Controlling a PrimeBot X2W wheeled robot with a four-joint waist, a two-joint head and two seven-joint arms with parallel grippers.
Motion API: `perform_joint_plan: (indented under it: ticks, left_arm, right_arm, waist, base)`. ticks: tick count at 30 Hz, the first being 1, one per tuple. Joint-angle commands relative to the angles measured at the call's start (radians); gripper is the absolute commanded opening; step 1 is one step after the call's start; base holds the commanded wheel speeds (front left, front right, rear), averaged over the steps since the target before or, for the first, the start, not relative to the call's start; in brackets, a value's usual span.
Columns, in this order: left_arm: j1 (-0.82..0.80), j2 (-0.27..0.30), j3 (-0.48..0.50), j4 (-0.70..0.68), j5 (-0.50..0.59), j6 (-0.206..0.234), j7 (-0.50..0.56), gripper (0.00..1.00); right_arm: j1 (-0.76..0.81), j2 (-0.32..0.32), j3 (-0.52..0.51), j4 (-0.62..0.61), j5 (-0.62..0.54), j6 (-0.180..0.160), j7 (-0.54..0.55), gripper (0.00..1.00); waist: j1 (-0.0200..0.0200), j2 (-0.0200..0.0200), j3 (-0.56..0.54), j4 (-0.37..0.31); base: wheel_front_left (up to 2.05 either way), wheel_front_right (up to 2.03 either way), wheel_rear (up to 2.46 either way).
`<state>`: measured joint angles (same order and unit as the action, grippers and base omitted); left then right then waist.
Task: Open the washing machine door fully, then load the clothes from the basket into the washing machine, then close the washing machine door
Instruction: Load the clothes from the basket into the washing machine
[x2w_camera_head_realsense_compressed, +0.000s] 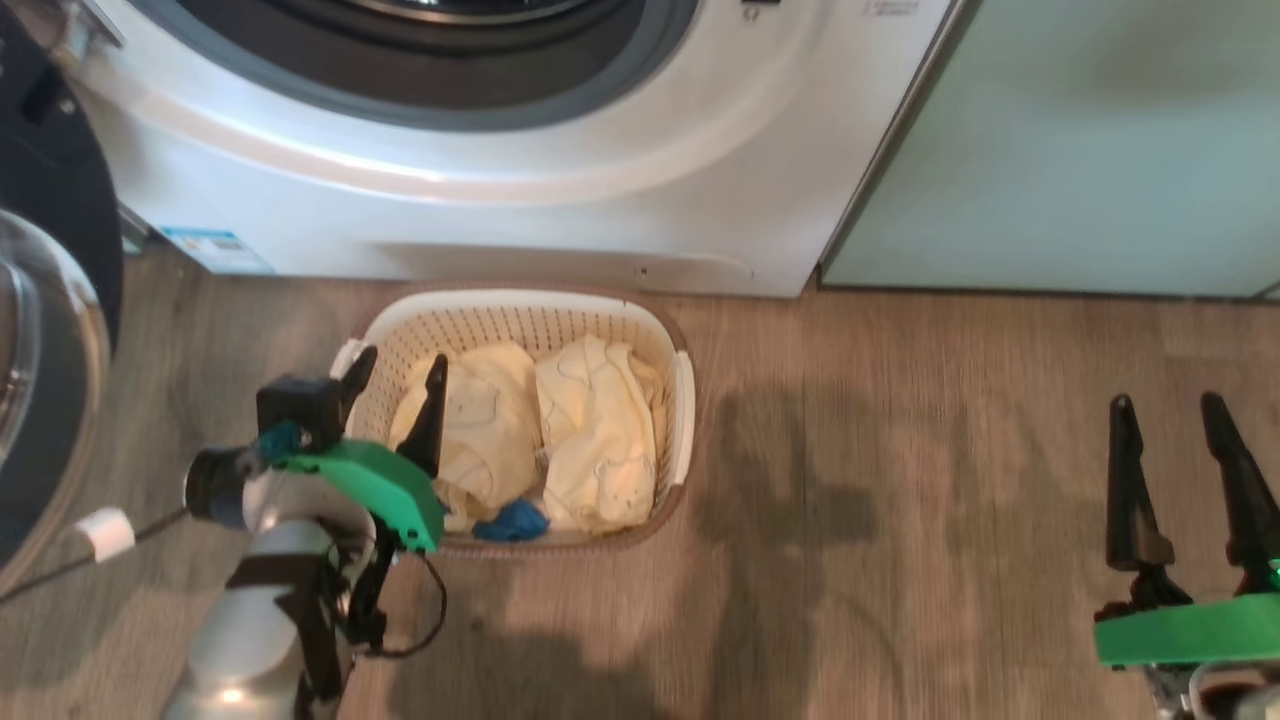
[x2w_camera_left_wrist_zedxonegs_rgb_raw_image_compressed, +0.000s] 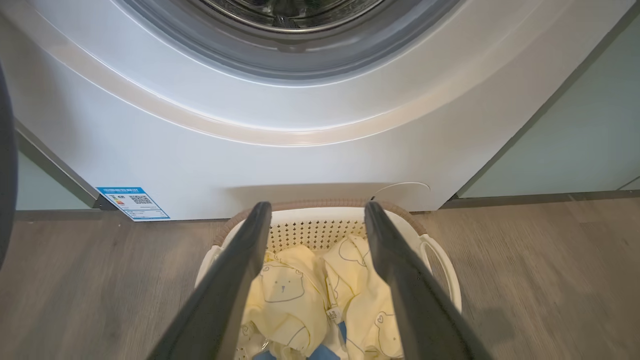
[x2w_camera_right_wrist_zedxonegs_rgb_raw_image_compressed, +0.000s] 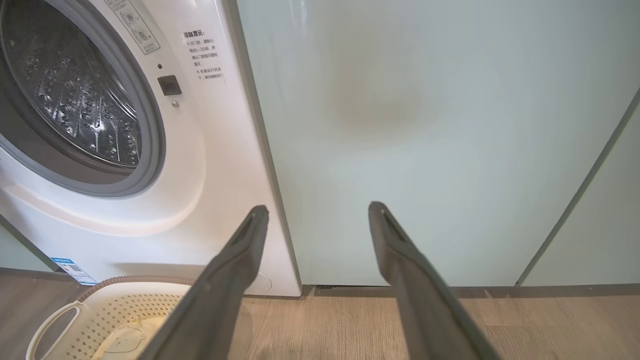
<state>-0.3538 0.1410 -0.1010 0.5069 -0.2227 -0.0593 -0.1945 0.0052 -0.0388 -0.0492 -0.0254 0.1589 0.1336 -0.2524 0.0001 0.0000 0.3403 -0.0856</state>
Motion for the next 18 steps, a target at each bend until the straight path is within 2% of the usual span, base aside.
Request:
perform_joint_plan:
  ticks: [1, 8, 18]
  left_arm:
    - [-0.047, 0.029, 0.027, 0.002, -0.008, -0.008, -0.01, 1.0]
    - [-0.2, 0.056, -0.006, 0.206, -0.041, -0.056, -0.019, 1.0]
    - [-0.396, 0.08, -0.065, 0.415, -0.097, -0.071, -0.045, 1.0]
  right_arm:
    - [-0.03, -0.011, 0.024, -0.036, 0.007, -0.003, -0.009, 1.0]
    - [-0.086, -0.011, 0.029, -0.052, 0.014, -0.003, -0.009, 1.0]
    - [-0.171, -0.011, 0.022, -0.085, 0.021, -0.003, -0.009, 1.0]
  waist:
    - [-0.0001, 0.0, 0.047, -0.003]
    - [-0.0001, 0.0, 0.182, -0.015]
    - [-0.0001, 0.0, 0.397, -0.025]
  base:
    - [0.0, 0.0, 0.0]
    - [0.0, 0.0, 0.0]
    - [0.0, 0.0, 0.0]
